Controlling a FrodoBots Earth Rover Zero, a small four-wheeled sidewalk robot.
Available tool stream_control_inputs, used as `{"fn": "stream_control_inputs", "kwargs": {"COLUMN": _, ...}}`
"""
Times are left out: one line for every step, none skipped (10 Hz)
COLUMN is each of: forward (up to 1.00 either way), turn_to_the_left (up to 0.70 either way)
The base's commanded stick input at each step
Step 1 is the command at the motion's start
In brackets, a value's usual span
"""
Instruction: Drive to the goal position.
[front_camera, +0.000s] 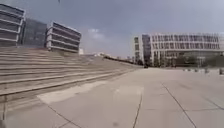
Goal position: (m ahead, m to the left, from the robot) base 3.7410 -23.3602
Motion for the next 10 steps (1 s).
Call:
{"fn": "stream_control_inputs", "kwargs": {"forward": 0.7, "turn_to_the_left": 0.0}}
{"fn": "stream_control_inputs", "kwargs": {"forward": 0.7, "turn_to_the_left": 0.0}}
{"fn": "stream_control_inputs", "kwargs": {"forward": 0.7, "turn_to_the_left": 0.0}}
{"fn": "stream_control_inputs", "kwargs": {"forward": 0.7, "turn_to_the_left": 0.0}}
{"fn": "stream_control_inputs", "kwargs": {"forward": 0.7, "turn_to_the_left": 0.0}}
{"fn": "stream_control_inputs", "kwargs": {"forward": 0.7, "turn_to_the_left": 0.0}}
{"fn": "stream_control_inputs", "kwargs": {"forward": 0.7, "turn_to_the_left": 0.0}}
{"fn": "stream_control_inputs", "kwargs": {"forward": 0.7, "turn_to_the_left": 0.0}}
{"fn": "stream_control_inputs", "kwargs": {"forward": 0.7, "turn_to_the_left": 0.0}}
{"fn": "stream_control_inputs", "kwargs": {"forward": 0.7, "turn_to_the_left": 0.0}}
